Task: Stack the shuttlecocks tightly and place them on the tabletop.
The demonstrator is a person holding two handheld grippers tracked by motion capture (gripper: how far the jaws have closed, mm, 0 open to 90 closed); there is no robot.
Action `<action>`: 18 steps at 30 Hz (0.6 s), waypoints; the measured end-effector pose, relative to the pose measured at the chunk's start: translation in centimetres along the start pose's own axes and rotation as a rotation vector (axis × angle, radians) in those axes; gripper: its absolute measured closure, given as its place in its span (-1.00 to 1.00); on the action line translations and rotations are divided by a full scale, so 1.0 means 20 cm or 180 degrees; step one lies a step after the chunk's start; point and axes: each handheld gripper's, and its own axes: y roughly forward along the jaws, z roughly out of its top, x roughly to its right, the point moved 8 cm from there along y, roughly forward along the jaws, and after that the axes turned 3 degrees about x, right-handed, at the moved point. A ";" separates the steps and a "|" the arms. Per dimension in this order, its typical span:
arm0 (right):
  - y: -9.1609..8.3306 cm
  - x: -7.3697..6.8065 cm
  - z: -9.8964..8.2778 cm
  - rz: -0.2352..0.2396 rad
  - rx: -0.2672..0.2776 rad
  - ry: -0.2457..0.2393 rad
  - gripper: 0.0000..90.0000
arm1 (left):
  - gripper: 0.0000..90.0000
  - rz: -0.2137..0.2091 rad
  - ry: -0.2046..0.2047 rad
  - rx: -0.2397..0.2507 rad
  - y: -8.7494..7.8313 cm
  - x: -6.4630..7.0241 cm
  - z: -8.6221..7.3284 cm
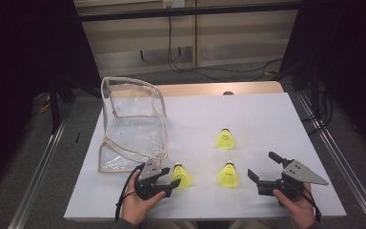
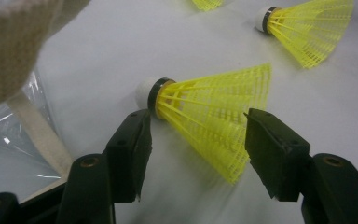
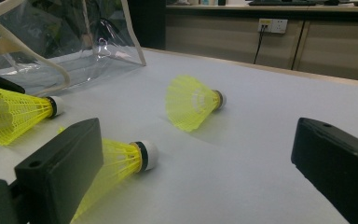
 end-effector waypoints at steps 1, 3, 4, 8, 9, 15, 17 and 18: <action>0.00 0.00 0.00 0.0000 0.0000 0.0000 -0.97 | -0.07 0.0008 -0.0002 0.0001 0.00 0.00 0.00; 0.00 0.00 0.00 0.0002 0.0005 0.0004 -0.97 | -0.02 0.0021 -0.0004 -0.0008 0.00 0.00 0.00; 0.00 0.00 0.00 0.0002 0.0005 0.0004 -0.97 | -0.02 0.0026 -0.0009 0.0000 0.01 0.00 0.00; 0.00 0.00 0.00 -0.0004 0.0006 0.0007 -0.96 | 0.00 0.0057 0.0006 -0.0016 0.01 -0.01 0.00; 0.00 0.00 0.00 -0.0003 0.0007 0.0003 -0.96 | 0.01 0.0068 0.0009 -0.0019 0.01 -0.01 0.00; 0.00 0.00 0.00 0.0011 0.0003 0.0009 -0.96 | 0.14 0.0134 0.0038 -0.0049 0.01 -0.02 0.00; 0.00 -0.01 0.00 0.0016 0.0007 0.0018 -0.96 | 0.20 0.0124 0.0034 -0.0048 0.00 -0.02 -0.01; 0.00 0.00 0.00 0.0011 0.0007 0.0016 -0.96 | 0.22 0.0137 0.0024 -0.0033 0.00 -0.02 0.00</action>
